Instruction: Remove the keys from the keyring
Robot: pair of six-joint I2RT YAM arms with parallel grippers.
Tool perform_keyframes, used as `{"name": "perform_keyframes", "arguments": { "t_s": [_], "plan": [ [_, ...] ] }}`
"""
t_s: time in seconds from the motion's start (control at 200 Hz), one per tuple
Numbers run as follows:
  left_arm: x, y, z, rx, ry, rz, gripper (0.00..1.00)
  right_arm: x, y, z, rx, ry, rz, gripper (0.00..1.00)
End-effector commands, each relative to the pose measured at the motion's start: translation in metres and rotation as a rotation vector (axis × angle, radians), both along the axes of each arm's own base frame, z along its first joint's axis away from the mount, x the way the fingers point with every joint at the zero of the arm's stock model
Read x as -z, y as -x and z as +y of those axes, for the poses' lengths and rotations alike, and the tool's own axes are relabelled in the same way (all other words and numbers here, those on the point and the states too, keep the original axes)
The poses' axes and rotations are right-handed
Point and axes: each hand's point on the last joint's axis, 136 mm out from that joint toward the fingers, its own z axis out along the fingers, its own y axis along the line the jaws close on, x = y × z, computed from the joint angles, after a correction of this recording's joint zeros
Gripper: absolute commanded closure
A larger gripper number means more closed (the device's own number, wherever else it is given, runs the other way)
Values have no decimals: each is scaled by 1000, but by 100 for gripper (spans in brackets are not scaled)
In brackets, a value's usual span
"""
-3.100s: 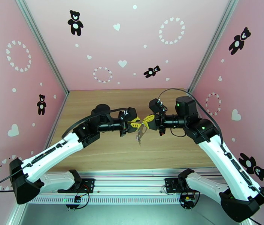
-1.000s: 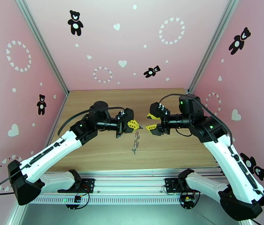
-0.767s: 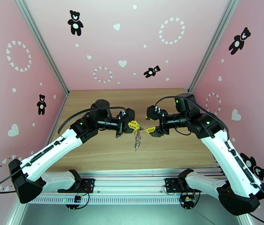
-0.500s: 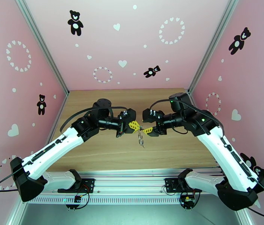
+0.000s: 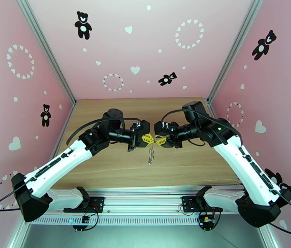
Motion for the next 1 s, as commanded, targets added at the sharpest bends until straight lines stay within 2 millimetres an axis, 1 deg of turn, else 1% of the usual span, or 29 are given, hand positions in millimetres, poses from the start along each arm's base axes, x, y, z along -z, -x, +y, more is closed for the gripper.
{"name": "perform_keyframes", "arguments": {
  "t_s": [0.0,0.165,0.245,0.31,0.395,0.425,0.681,0.821,0.996],
  "plan": [
    [-12,1,-1,23,25,-24,100,-5,3,1,-18,-3,4,79],
    [-11,1,-1,22,21,-21,100,-6,3,1,-16,-3,-3,88],
    [-11,1,0,21,21,-24,100,-5,2,0,-6,5,-5,89],
    [-12,0,0,17,23,-25,100,-4,2,-1,-6,5,-10,94],
    [-12,0,0,17,27,-21,100,-6,2,-1,-2,3,-20,97],
    [-12,1,0,17,28,-19,100,-6,1,-2,3,4,-26,100],
    [-17,1,3,-7,58,-35,100,-1,-7,-11,82,39,-57,100],
    [-26,6,5,-5,119,-42,100,1,-1,-14,88,43,-42,100],
    [-32,2,7,-47,174,-37,100,1,6,-16,77,35,-29,100]
  ]
}}
